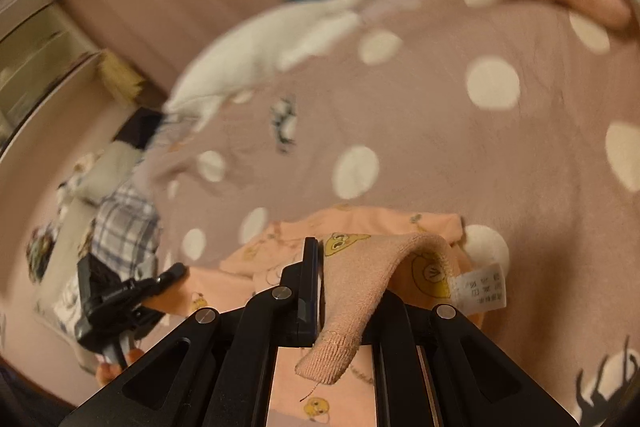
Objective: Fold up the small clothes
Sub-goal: 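Lay the held hem over the garment body with the right tool while the left tool releases its edge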
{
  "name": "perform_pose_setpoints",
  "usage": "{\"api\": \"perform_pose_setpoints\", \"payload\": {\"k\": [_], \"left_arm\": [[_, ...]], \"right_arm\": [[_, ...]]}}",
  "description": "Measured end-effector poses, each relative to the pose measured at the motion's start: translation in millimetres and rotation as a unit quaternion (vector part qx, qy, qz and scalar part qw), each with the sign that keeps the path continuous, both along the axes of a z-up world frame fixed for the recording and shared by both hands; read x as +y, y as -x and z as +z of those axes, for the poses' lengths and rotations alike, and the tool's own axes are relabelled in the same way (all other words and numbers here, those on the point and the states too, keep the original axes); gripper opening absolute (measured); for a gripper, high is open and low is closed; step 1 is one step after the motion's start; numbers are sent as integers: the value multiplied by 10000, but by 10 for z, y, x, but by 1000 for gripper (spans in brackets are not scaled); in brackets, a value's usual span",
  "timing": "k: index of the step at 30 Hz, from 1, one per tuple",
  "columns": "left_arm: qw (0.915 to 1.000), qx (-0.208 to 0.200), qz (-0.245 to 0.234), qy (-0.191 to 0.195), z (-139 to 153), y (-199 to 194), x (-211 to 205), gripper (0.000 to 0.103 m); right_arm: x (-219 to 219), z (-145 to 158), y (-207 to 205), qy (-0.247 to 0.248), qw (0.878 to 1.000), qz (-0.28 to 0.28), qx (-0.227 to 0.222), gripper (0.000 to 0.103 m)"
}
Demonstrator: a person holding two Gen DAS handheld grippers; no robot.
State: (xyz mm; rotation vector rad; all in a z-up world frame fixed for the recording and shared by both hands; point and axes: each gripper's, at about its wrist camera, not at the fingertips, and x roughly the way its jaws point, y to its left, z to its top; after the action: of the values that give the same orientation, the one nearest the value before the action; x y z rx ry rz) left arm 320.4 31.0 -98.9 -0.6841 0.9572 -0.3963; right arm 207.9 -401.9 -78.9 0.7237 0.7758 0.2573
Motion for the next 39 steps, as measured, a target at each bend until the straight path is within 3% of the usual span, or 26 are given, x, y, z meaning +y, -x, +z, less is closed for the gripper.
{"api": "perform_pose_setpoints", "payload": {"k": [4, 8, 11, 13, 14, 16, 20, 24, 27, 32, 35, 39], "left_arm": [[9984, 457, 292, -152, -276, -215, 90, 4], [9946, 880, 548, 53, -443, -377, 229, 5], [9928, 912, 779, 4, -407, -444, 346, 8], [9928, 748, 874, -337, -272, -457, 404, 10], [9922, 667, 935, -474, -218, -467, 450, 18], [9915, 499, 1007, -657, -99, -451, 575, 22], [9920, 23, 388, -1201, 77, -257, 520, 20], [9786, -381, -751, -1878, 57, 107, 134, 20], [9625, -411, -1192, -2402, -103, 169, -150, 20], [9526, -288, -1152, -2800, -355, -139, -409, 21], [9574, -288, -834, -2748, -293, -441, -466, 21], [9710, -282, -255, -2361, -83, -696, -370, 22]], "right_arm": [[-147, -291, -214, -203, 9980, -260, 547, 10], [-356, -504, -323, -991, 9901, -429, 892, 10], [-500, -547, -349, -1408, 9834, -645, 940, 25], [-615, -456, -319, -1115, 9864, -878, 832, 27], [-666, -392, -289, -930, 9883, -958, 741, 27], [-729, -258, -198, -574, 9930, -915, 482, 27], [-429, 29, 12, 617, 9980, 128, -65, 27], [84, 102, 192, 1651, 9793, 1114, -359, 24], [428, -21, 109, 2347, 9603, 1499, -149, 22], [671, -208, -325, 2658, 9537, 1386, 222, 21], [685, -159, -633, 2744, 9566, 956, 229, 21], [542, 75, -792, 2483, 9679, 344, -168, 21]]}}
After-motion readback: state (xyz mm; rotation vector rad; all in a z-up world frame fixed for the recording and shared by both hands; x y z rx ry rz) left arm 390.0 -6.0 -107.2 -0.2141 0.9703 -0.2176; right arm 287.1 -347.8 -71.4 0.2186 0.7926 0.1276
